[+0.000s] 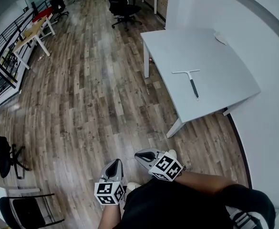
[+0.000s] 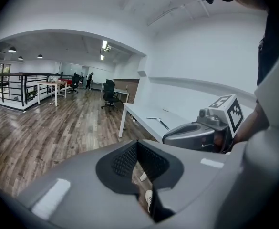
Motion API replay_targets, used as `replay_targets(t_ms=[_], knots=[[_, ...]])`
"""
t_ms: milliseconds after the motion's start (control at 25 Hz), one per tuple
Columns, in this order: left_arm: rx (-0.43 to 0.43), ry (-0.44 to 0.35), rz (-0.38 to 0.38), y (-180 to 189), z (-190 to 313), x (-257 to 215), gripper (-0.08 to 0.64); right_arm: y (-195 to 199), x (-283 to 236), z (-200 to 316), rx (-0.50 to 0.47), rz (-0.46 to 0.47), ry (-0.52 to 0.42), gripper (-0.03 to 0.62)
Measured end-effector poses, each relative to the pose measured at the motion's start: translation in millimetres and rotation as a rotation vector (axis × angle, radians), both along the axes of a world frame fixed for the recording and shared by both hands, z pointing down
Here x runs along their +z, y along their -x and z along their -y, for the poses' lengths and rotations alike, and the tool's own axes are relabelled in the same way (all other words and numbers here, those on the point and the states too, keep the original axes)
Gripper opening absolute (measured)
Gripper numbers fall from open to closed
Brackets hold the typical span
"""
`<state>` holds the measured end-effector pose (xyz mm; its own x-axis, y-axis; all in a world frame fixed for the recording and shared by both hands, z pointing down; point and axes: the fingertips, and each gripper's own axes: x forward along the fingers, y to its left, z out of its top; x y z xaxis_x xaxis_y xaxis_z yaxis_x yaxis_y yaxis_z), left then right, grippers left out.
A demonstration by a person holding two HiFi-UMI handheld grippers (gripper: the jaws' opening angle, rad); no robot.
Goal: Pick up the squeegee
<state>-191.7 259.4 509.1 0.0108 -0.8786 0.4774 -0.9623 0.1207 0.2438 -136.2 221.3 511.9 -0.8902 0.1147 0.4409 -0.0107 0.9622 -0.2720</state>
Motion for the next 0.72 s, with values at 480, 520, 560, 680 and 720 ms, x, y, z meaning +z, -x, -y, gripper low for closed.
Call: replay_targets(t_ms=[480,520,560,680,720], knots=[[0.013,0.033,0.032,-28.3,79.3,-2.9,0.008,-22.8,-2.6,80.2,0.003,0.046,0.035,0.006],[0.016,0.036,0.035,-31.2,86.8,-2.4,0.008,-25.4,-2.8,87.5,0.002,0.051,0.035,0.006],[0.019,0.038,0.039,-34.6,95.2,-1.7,0.006,-28.6,-2.9,95.4,0.001,0.055,0.035,0.006],[0.029,0.039,0.045,-45.6,123.4,-0.9,0.006,-41.4,-3.7,121.9,0.006,0.065,0.03,0.006],[0.031,0.037,0.041,-49.5,132.9,-1.3,0.008,-46.5,-4.3,131.1,0.009,0.067,0.028,0.006]])
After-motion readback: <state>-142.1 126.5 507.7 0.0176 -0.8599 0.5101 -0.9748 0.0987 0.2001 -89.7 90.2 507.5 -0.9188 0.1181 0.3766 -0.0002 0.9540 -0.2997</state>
